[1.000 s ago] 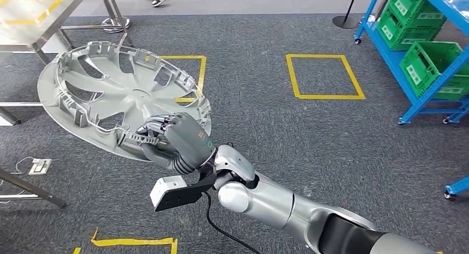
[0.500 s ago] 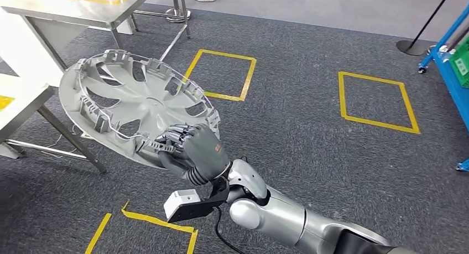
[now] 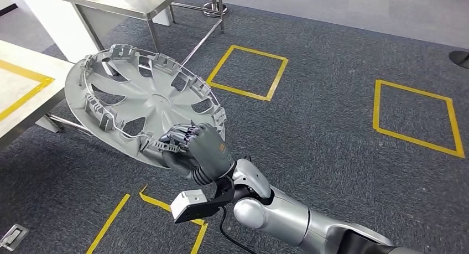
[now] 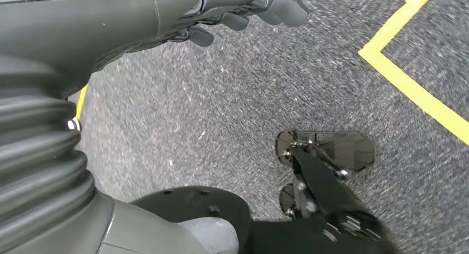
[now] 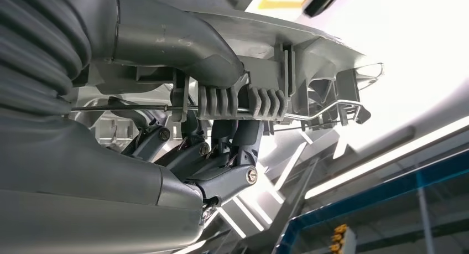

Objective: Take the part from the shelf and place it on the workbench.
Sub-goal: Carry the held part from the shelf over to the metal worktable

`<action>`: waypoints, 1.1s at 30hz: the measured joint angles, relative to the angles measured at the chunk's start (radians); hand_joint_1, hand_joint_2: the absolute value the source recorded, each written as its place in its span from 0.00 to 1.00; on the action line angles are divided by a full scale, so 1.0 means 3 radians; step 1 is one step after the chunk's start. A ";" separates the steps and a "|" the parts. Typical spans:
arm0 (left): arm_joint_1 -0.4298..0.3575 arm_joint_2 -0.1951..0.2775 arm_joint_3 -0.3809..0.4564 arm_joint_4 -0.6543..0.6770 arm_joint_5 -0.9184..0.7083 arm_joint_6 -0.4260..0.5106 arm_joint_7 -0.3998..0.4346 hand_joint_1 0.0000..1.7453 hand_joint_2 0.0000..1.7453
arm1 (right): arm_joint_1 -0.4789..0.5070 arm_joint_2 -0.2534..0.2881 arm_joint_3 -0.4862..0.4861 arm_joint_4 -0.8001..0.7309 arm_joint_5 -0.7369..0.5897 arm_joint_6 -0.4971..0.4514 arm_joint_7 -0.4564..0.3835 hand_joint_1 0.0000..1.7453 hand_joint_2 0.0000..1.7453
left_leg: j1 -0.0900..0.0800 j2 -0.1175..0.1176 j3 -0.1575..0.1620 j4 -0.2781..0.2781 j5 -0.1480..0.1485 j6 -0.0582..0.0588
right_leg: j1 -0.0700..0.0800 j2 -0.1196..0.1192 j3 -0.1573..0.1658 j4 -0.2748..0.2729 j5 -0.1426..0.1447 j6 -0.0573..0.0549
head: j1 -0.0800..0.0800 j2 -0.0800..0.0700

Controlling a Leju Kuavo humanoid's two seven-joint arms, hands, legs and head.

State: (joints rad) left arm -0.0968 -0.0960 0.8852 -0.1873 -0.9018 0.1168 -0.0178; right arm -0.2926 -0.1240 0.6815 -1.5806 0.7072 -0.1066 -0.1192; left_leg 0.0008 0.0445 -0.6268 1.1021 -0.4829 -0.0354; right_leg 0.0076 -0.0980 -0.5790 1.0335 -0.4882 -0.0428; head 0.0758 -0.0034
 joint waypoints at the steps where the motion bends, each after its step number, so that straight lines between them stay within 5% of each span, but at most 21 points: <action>1: -0.0002 0.0003 0.0000 -0.0001 0.0012 0.0000 -0.0007 0.00 1.00 | -0.0004 0.0000 -0.0001 0.0003 -0.0012 0.0001 -0.0020 1.00 1.00 | -0.0017 0.0059 0.0087 -0.0159 0.0046 0.0027 | 0.0008 -0.0038 0.0004 0.0004 -0.0006 0.0011 | 0.0001 0.0000; 3: 0.0001 0.0005 0.0001 -0.0001 0.0032 0.0001 -0.0019 0.00 1.00 | -0.0020 0.0000 -0.0002 0.0018 -0.0034 0.0007 -0.0058 1.00 1.00 | -0.0043 0.0076 0.0120 -0.0249 0.0059 0.0068 | 0.0018 -0.0110 0.0009 0.0005 -0.0011 0.0039 | 0.0003 0.0000; 5: 0.0021 0.0003 0.0003 0.0001 0.0051 0.0001 -0.0034 0.00 1.00 | -0.0050 0.0001 0.0002 0.0041 -0.0053 0.0025 -0.0083 1.00 1.00 | -0.0031 -0.0014 0.0118 -0.0272 0.0085 0.0099 | 0.0013 -0.0138 0.0018 0.0012 -0.0025 0.0072 | 0.0004 0.0000; 7: 0.0036 0.0002 0.0006 0.0001 0.0063 0.0001 -0.0052 0.00 1.00 | -0.0098 0.0003 0.0010 0.0062 -0.0080 0.0048 -0.0094 1.00 1.00 | -0.0002 -0.0094 0.0125 -0.0301 0.0114 0.0131 | -0.0003 0.0019 -0.0045 0.0173 -0.0135 0.0115 | 0.0004 0.0000; 9: 0.0030 0.0002 0.0008 0.0001 0.0063 0.0001 -0.0062 0.00 1.00 | -0.0133 0.0003 0.0018 0.0088 -0.0103 0.0062 -0.0090 1.00 1.00 | 0.0014 -0.0176 0.0112 -0.0306 0.0130 0.0148 | -0.0033 0.0228 -0.0229 0.0566 -0.0333 0.0148 | 0.0009 0.0000; 11: 0.0021 -0.0002 0.0008 0.0001 0.0052 0.0001 -0.0056 0.00 1.00 | -0.0140 0.0003 0.0024 0.0108 -0.0113 0.0065 -0.0072 1.00 1.00 | 0.0023 -0.0276 0.0095 -0.0296 0.0139 0.0146 | -0.0054 0.0294 -0.0388 0.0886 -0.0426 0.0167 | 0.0014 0.0000; 12: 0.0021 -0.0003 0.0008 0.0001 0.0042 0.0001 -0.0047 0.00 1.00 | -0.0141 0.0003 0.0027 0.0112 -0.0115 0.0064 -0.0062 1.00 1.00 | 0.0030 -0.0329 0.0088 -0.0286 0.0141 0.0139 | -0.0061 0.0303 -0.0396 0.0892 -0.0387 0.0172 | 0.0015 0.0000; 15: 0.0015 -0.0003 0.0008 0.0001 0.0019 0.0001 -0.0021 0.00 1.00 | -0.0141 0.0003 0.0030 0.0113 -0.0114 0.0057 -0.0033 1.00 1.00 | 0.0056 -0.0487 0.0058 -0.0237 0.0136 0.0091 | -0.0098 0.0457 -0.0132 0.0327 -0.0088 0.0190 | 0.0015 0.0000; 17: 0.0003 0.0000 0.0008 -0.0001 0.0008 0.0001 -0.0012 0.00 1.00 | -0.0138 0.0002 0.0030 0.0113 -0.0108 0.0046 -0.0021 1.00 1.00 | 0.0064 -0.0573 0.0016 -0.0213 0.0144 0.0037 | -0.0115 0.0592 -0.0022 0.0083 -0.0030 0.0186 | 0.0013 0.0000; 20: 0.0012 0.0003 0.0008 0.0000 -0.0001 0.0001 -0.0003 0.00 1.00 | -0.0137 0.0007 0.0031 0.0112 -0.0096 0.0035 -0.0015 1.00 1.00 | 0.0080 -0.0662 -0.0032 -0.0232 0.0182 -0.0041 | -0.0106 0.0525 -0.0015 0.0059 -0.0022 0.0126 | 0.0009 0.0000; 22: 0.0014 0.0003 0.0008 0.0002 -0.0008 0.0000 0.0005 0.00 1.00 | -0.0141 0.0017 0.0032 0.0112 -0.0089 0.0029 -0.0010 1.00 1.00 | 0.0065 -0.0505 -0.0102 -0.0118 0.0112 -0.0063 | -0.0110 0.0432 -0.0007 0.0039 -0.0006 0.0077 | -0.0015 0.0000; 24: 0.0000 0.0000 0.0008 0.0002 -0.0018 -0.0003 0.0013 0.00 1.00 | -0.0140 0.0024 0.0030 0.0111 -0.0081 0.0016 -0.0004 1.00 1.00 | 0.0048 -0.0271 -0.0276 0.0256 -0.0085 -0.0070 | -0.0093 0.0330 -0.0007 0.0032 -0.0005 0.0045 | -0.0039 0.0000; 26: -0.0012 0.0000 0.0008 0.0002 -0.0028 -0.0005 0.0018 0.00 1.00 | -0.0131 0.0024 0.0027 0.0111 -0.0075 0.0006 0.0003 1.00 1.00 | 0.0048 -0.0188 -0.0435 0.0629 -0.0227 -0.0072 | -0.0074 0.0222 -0.0009 0.0032 -0.0010 0.0031 | -0.0041 0.0000; 27: -0.0012 0.0000 0.0008 0.0003 -0.0032 -0.0005 0.0021 0.00 1.00 | -0.0123 0.0024 0.0027 0.0111 -0.0075 0.0003 0.0005 1.00 1.00 | 0.0048 -0.0174 -0.0438 0.0670 -0.0218 -0.0069 | -0.0069 0.0174 -0.0009 0.0033 -0.0012 0.0028 | -0.0042 0.0000; 29: -0.0011 0.0000 0.0008 0.0002 -0.0034 -0.0005 0.0025 0.00 1.00 | -0.0110 0.0024 0.0027 0.0111 -0.0072 0.0003 0.0007 1.00 1.00 | 0.0043 -0.0123 -0.0250 0.0376 -0.0053 -0.0048 | -0.0063 0.0090 -0.0002 0.0034 -0.0016 0.0029 | -0.0042 0.0000; 31: -0.0021 0.0001 0.0008 0.0000 -0.0034 -0.0004 0.0024 0.00 1.00 | -0.0109 0.0024 0.0026 0.0111 -0.0063 0.0001 0.0004 1.00 1.00 | 0.0011 0.0041 -0.0012 -0.0047 0.0069 -0.0002 | -0.0049 0.0017 0.0009 0.0037 -0.0026 0.0046 | -0.0042 0.0000; 33: -0.0031 0.0001 0.0008 0.0000 -0.0034 -0.0004 0.0024 0.00 1.00 | -0.0109 0.0025 0.0025 0.0111 -0.0055 0.0000 0.0000 1.00 1.00 | -0.0022 0.0115 0.0064 -0.0208 0.0079 0.0048 | -0.0033 -0.0051 0.0018 0.0035 -0.0035 0.0077 | -0.0041 0.0000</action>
State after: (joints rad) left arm -0.1059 -0.0958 0.8877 -0.1872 -0.9121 0.1156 -0.0108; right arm -0.3254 -0.1165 0.6890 -1.5473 0.6907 -0.1067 -0.1192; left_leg -0.0058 0.0790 -0.6078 1.0397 -0.4591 -0.0211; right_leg -0.0023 -0.1134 -0.5735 1.0441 -0.4987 -0.0198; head 0.0636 -0.0034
